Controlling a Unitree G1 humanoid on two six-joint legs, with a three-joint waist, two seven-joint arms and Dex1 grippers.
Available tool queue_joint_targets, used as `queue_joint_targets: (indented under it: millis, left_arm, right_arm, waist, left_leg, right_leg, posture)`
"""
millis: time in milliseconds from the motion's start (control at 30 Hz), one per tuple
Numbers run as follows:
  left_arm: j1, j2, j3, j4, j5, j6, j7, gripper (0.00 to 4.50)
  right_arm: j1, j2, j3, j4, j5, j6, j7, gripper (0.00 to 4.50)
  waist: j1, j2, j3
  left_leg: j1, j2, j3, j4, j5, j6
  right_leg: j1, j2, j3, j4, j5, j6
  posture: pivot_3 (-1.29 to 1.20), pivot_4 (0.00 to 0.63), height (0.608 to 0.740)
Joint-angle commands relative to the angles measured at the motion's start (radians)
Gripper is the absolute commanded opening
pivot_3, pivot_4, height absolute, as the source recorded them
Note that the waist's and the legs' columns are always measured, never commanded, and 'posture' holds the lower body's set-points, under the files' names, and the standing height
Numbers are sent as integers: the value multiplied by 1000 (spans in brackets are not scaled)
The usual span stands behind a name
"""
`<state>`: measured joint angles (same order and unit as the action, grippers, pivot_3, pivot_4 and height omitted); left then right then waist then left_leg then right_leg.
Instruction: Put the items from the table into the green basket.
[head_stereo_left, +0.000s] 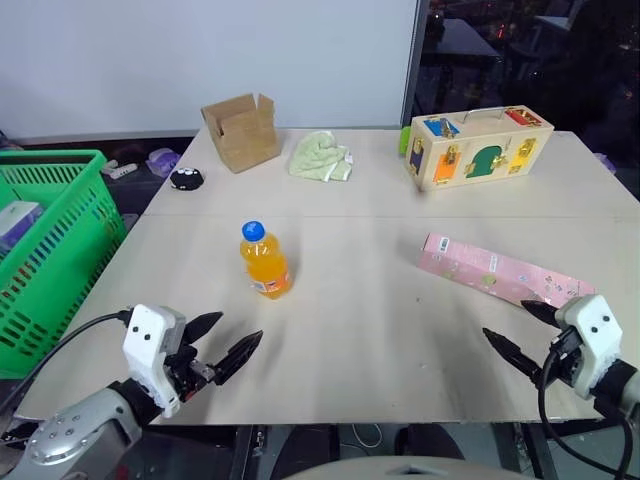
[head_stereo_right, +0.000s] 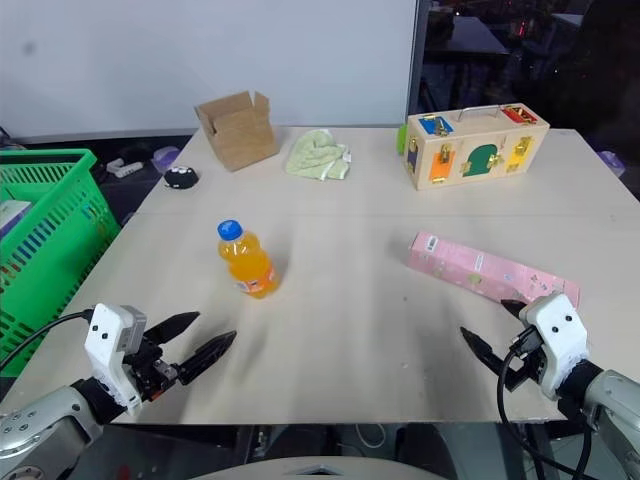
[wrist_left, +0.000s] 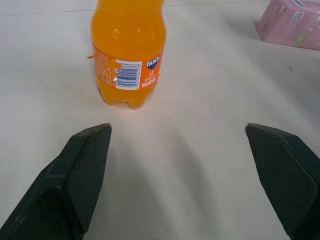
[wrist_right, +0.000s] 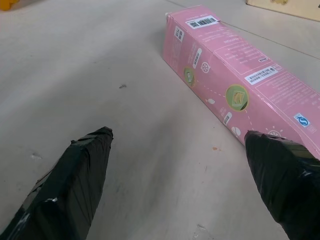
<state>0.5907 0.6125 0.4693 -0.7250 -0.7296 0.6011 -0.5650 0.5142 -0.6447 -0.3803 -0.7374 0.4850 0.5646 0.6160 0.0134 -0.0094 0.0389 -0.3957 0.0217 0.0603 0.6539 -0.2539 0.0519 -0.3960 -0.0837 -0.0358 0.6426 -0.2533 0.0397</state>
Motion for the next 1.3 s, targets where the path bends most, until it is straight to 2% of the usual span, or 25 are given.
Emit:
queue_joint_targets:
  millis: [33,67,133,200,333,400,567,667,800,933,1000,1133,1300]
  left_arm:
    - [-69,9,-2,-10,-2,-8,15,4436]
    - [-118,9,-26,-13,11,3,50,4436]
    - [-180,-3,-57,-18,14,10,82,4436]
    - [-210,-79,-61,-19,-97,-25,59,4436]
    - [-193,-21,-107,-55,-44,-55,-50,4436]
    - [-178,31,-147,-89,-55,-77,-162,4436]
    - [-224,70,-203,-111,-59,-82,-207,4436]
    - [-272,71,-223,-114,-91,-63,-188,4436]
    - [-337,82,-251,-112,-94,-58,-189,4436]
    - [-359,89,-256,-116,-99,-61,-197,4436]
    - [-357,89,-261,-117,-95,-65,-199,4436]
    - [-324,74,-285,-122,-62,-89,-199,4436]
    - [-285,58,-299,-126,-35,-119,-197,4436]
  right_arm:
    - [-5,-28,6,-37,-68,-16,-26,4500]
    - [-11,-56,38,-33,-121,-32,-27,4500]
    - [-24,-76,70,-21,-122,-29,2,4500]
    - [-47,-63,71,-12,-97,-18,0,4500]
    - [-125,-75,91,4,-95,19,-5,4500]
    - [-228,-125,65,61,-58,88,20,4500]
    - [-381,-258,85,208,-63,134,98,4500]
    - [-468,-344,168,315,-127,95,162,4500]
    - [-701,-410,325,511,-165,113,278,4500]
    - [-885,-417,465,671,-216,108,397,4500]
    - [-960,-404,536,768,-278,50,437,4500]
    - [-1090,-363,660,961,-353,50,536,4500]
    - [-1179,-325,759,1162,-456,-41,627,4500]
  waist:
    - [0,0,0]
    - [2,0,0]
    - [4,1,-1]
    - [0,0,-3]
    - [-20,-5,-6]
    - [-26,-3,-5]
    - [-25,-3,-5]
    - [-24,-1,-4]
    - [-30,-1,-4]
    - [-31,-1,-4]
    - [-27,-1,-4]
    - [-24,-1,-4]
    - [-19,-1,-4]
  left_leg:
    - [0,0,0,0,0,0]
    - [0,0,0,0,0,0]
    - [0,0,0,1,0,0]
    - [0,-1,0,1,0,0]
    - [0,0,2,1,3,4]
    - [0,0,2,1,3,4]
    - [2,-1,5,1,0,0]
    - [1,-1,4,1,3,5]
    - [1,0,5,1,3,5]
    - [2,1,6,1,3,5]
    - [2,1,5,1,3,5]
    - [1,1,5,1,3,5]
    - [1,0,6,1,3,5]
  right_leg:
    - [0,0,0,0,0,0]
    - [0,0,0,0,0,0]
    - [0,0,-2,0,0,0]
    - [1,3,-4,0,0,0]
    - [1,7,1,0,3,-3]
    - [0,7,1,0,3,-3]
    - [0,6,3,0,3,-3]
    - [0,7,2,0,3,-3]
    - [0,10,4,0,3,-4]
    - [0,13,6,0,4,-3]
    - [0,13,6,0,4,-4]
    - [0,13,6,0,4,-4]
    - [0,12,7,0,4,-3]
  posture:
    - [-12,15,740]
    - [-18,10,740]
    - [-21,7,740]
    - [-22,4,740]
    - [-22,1,740]
    - [-27,0,740]
    - [-32,0,740]
    - [-35,0,740]
    - [-30,0,740]
    - [-8,0,740]
    - [-3,0,740]
    - [32,0,740]
    - [58,0,740]
